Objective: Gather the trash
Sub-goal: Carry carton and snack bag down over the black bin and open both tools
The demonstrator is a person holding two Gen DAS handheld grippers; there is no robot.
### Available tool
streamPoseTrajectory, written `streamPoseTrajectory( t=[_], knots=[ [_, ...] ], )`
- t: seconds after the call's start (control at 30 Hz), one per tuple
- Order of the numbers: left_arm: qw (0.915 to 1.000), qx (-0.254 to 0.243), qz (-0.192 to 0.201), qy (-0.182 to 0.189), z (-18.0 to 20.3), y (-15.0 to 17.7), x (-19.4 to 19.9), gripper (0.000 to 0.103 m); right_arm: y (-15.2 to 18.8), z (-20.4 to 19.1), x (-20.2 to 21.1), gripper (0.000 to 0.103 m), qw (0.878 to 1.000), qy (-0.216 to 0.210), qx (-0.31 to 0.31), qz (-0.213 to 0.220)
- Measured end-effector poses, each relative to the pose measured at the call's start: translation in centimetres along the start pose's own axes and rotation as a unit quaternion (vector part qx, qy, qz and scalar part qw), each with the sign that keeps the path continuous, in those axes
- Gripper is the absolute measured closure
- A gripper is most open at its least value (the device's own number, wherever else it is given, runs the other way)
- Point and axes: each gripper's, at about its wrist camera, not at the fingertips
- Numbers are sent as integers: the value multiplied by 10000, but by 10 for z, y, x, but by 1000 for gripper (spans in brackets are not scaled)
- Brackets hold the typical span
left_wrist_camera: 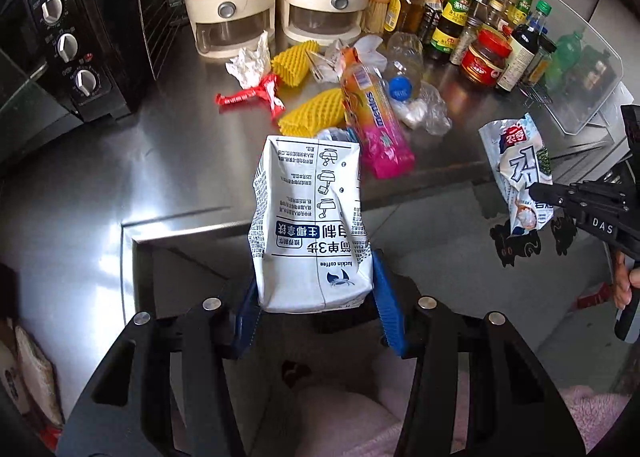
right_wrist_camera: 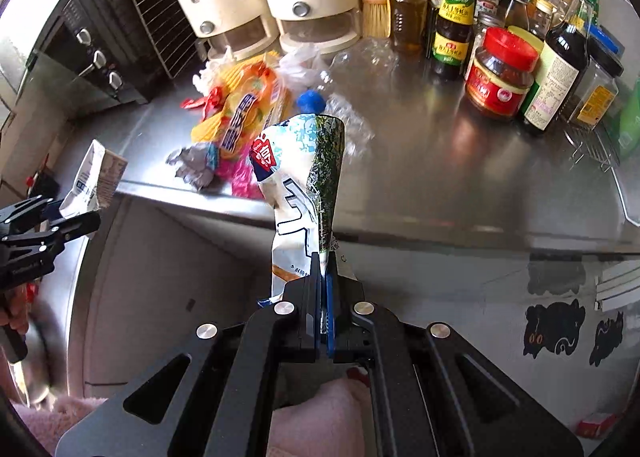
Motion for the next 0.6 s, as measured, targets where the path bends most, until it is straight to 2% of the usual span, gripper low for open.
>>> streamPoseTrajectory(
  t=[0.2, 0.37, 0.47, 0.6],
  knots=[
    [9975, 237, -535, 408, 18, 50, -39, 55, 47, -9, -37, 100, 9977, -210, -226, -604],
    [9937, 381, -907, 528, 27, 95, -106, 55, 81, -8, -92, 100, 9946, -163, -377, -957],
    [9913, 205, -1153, 595, 33, 120, -150, 55, 102, -4, -129, 99, 9935, -143, -483, -1022],
    [9879, 252, -1376, 668, 32, 146, -203, 55, 128, 3, -178, 99, 9922, -112, -607, -1085]
  ],
)
Point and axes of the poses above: each gripper's, at about its wrist camera, not at the fingertips, and x roughly against the way its jaws point, z to its right, y to its underside, and after that the axes turned 9 degrees about z, right-handed
